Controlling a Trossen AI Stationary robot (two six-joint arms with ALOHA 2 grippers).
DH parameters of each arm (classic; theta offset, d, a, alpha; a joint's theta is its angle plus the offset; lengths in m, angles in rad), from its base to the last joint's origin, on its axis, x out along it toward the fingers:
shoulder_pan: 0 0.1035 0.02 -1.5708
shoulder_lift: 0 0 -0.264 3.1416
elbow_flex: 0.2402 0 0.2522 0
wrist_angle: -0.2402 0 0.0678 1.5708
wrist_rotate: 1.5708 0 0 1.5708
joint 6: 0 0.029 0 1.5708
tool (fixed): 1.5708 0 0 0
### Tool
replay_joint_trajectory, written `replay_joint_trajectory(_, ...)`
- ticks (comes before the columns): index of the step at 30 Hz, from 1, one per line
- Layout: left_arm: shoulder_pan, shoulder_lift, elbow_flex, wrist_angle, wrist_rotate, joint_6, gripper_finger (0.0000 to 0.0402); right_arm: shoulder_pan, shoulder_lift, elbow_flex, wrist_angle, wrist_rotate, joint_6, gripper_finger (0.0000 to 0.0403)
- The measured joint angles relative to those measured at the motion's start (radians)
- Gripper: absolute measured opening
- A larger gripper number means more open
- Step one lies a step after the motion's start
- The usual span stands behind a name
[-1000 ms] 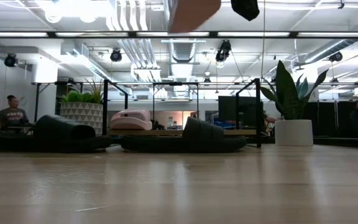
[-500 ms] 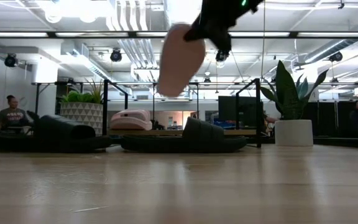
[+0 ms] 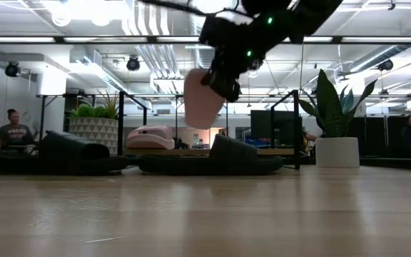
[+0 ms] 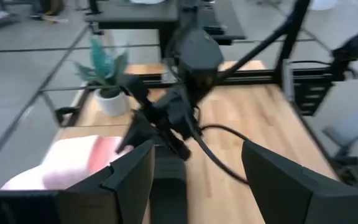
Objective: Pick and place slides into the shelf
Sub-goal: Put the pink slides on the shelf
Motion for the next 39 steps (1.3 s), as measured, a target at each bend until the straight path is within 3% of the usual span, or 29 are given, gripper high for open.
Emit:
replay_joint_trajectory(10,0.0,0.008,0.0,0.0,-0.026,-0.001,0.0226,-0.035,0.151,0.005,0.179,-0.015,-0.146,0.0018)
replay_joint_trajectory(18,0.0,0.022,-0.001,0.0,-0.026,-0.001,0.0226,-0.067,0.197,0.007,0.174,-0.019,-0.133,0.0018)
replay_joint_trajectory(28,0.0,0.043,-0.005,0.0,-0.025,0.0,0.0226,-0.072,0.198,0.031,0.159,-0.102,-0.098,0.0018)
replay_joint_trajectory(39,0.0,0.058,-0.013,-0.001,-0.025,0.0,0.0226,-0.118,0.198,0.096,-0.011,-0.177,0.009,0.002)
